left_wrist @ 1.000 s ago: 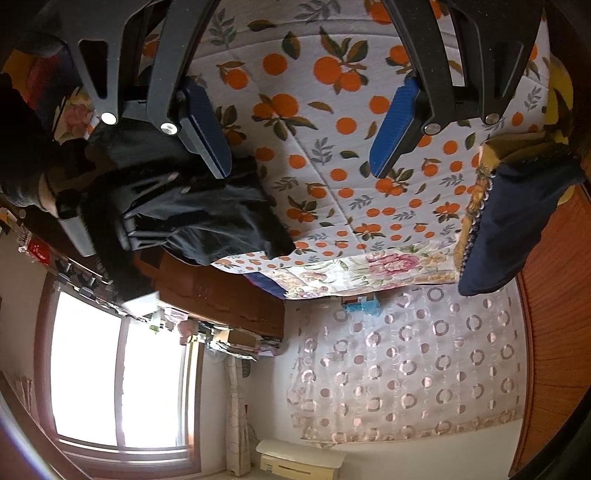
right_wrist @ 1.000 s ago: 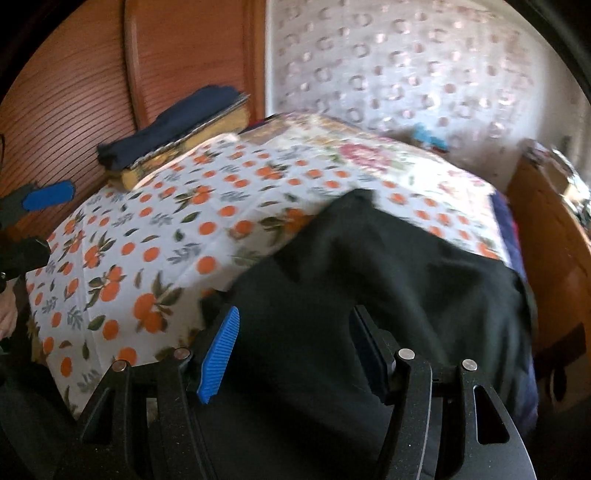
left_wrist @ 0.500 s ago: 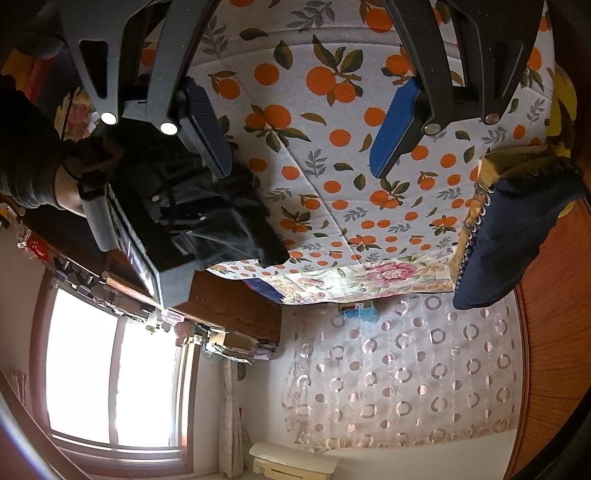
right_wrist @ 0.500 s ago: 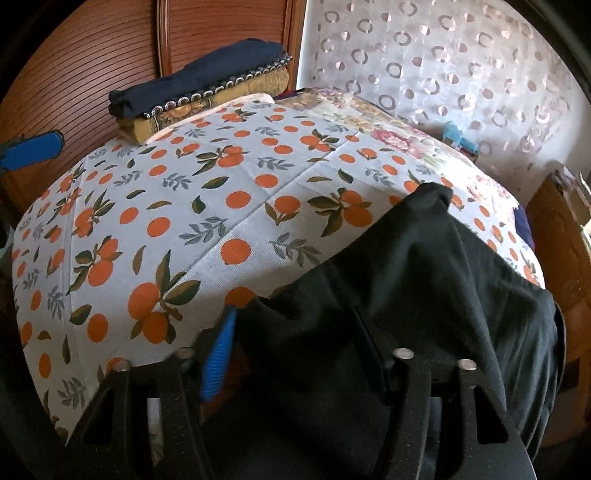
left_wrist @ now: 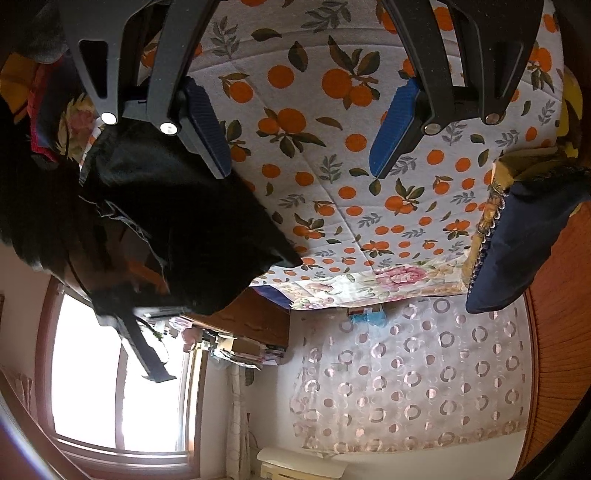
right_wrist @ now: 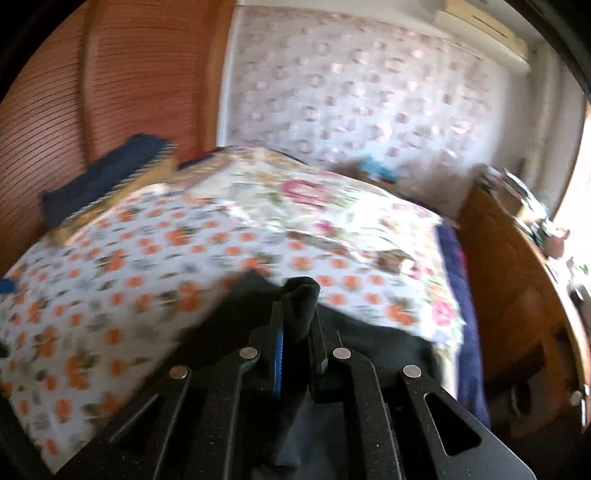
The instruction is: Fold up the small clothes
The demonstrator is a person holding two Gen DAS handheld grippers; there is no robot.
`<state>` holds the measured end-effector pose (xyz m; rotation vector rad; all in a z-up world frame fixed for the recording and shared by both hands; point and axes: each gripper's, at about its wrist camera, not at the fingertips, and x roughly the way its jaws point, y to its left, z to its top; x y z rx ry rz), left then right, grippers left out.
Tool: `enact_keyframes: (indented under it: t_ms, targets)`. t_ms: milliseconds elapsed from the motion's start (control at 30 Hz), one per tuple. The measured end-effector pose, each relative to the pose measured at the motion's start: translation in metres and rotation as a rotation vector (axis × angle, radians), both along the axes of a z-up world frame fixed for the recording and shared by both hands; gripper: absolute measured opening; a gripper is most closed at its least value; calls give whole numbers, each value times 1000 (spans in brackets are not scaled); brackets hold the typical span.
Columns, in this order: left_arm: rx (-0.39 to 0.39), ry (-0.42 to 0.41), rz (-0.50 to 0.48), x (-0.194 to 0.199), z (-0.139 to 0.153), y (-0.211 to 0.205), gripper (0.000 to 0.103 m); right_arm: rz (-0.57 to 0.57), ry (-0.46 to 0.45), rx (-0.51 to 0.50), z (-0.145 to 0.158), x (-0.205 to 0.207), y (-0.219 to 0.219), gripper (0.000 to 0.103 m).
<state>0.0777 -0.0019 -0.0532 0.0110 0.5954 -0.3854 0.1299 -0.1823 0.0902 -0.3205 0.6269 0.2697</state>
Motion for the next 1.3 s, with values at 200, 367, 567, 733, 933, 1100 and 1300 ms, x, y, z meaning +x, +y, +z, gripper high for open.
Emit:
enact_keyframes:
  t_ms: [200,367,567,733,933,1100,1300]
  targets:
    - [7,11,-12,1,-4,-6,78,-182,81,-100,-26,46,-21,9]
    - [14,20,-20,0,-7,-9,78,-344,75,-116,-37,62,-32,13]
    - [10,21,-27,-2,-6,-12,78,-308,84,-40,-37,46,-42,24]
    - [10,27,-44,-1,-9,-20,78,-230,90,9,-38,8,-62,49]
    - [20,40,-70,0,-12,-33,78,-190,169,31,-60,4,-70,49]
    - [24,52,-90,-2,-15,-40,78,-174,210,38,-68,31,-84,11]
    - [21,72,-132,-5,-20,-56,78,-225,54,100,-38,9,-111,8]
